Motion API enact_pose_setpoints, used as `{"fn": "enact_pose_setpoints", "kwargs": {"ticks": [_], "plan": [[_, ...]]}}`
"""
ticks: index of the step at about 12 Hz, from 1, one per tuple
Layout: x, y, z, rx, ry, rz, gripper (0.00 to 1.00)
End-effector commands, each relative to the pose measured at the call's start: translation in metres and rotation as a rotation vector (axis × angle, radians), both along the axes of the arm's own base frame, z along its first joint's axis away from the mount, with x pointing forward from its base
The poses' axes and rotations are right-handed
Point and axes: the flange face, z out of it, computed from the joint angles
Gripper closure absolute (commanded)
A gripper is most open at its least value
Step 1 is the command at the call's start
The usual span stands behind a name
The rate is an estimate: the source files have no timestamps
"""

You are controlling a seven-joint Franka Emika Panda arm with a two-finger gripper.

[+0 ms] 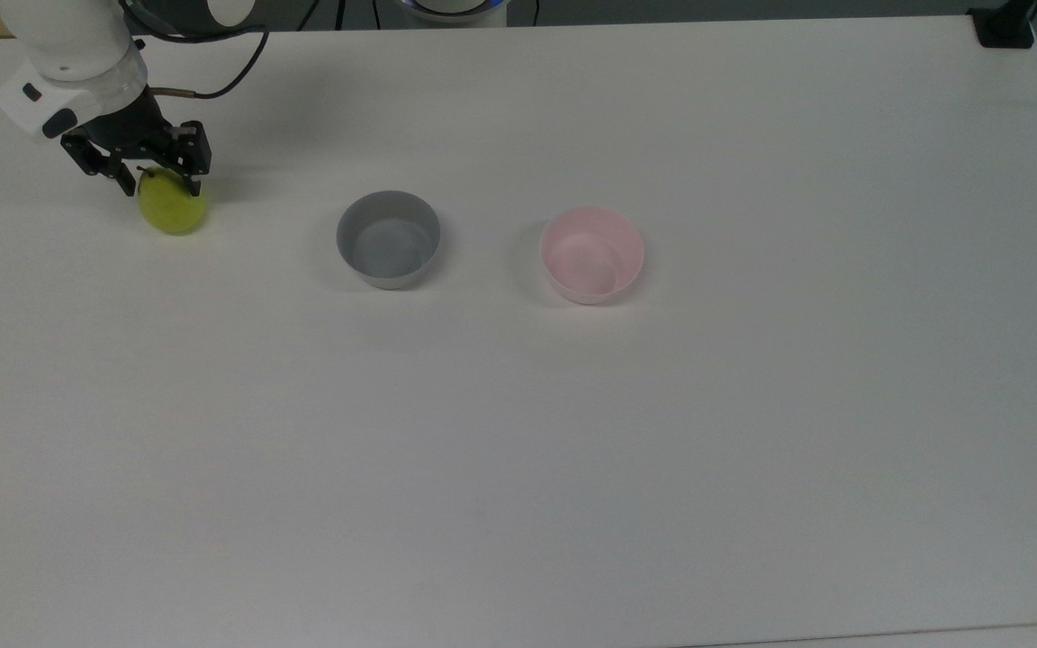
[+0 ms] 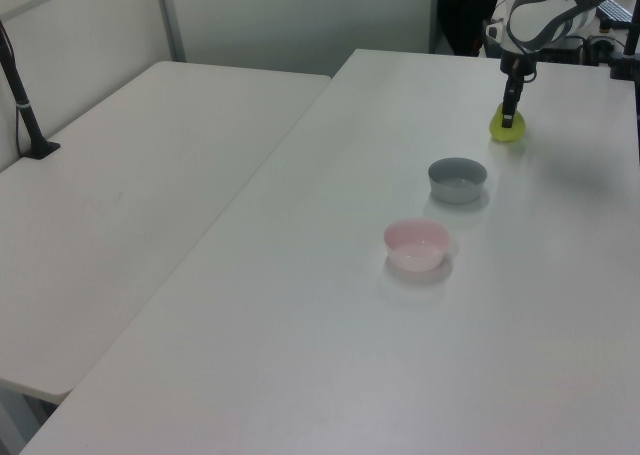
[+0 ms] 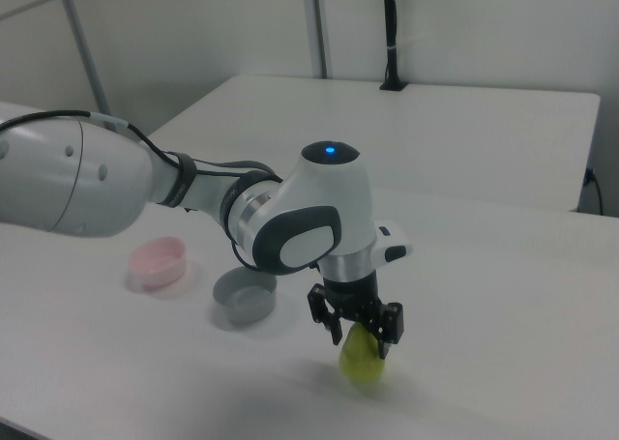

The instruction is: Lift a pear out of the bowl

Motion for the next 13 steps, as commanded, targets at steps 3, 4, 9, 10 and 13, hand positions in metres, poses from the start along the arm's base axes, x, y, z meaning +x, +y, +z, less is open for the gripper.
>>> {"fn": "enact_pose_setpoints", "kwargs": {"ticks": [3, 4, 9, 10, 13], "plan": [[0.007, 0.006, 0.074, 0.01, 0.008, -0.08, 0.0], [0.015, 0.016, 0.098, 0.015, 0.015, -0.06, 0.0], [0.011, 0.068, 0.22, 0.079, 0.026, -0.028, 0.0], [0.005, 0.079, 0.244, 0.112, 0.012, -0.08, 0.0], [0.005, 0.138, 0.283, 0.106, 0.0, -0.081, 0.0]]}}
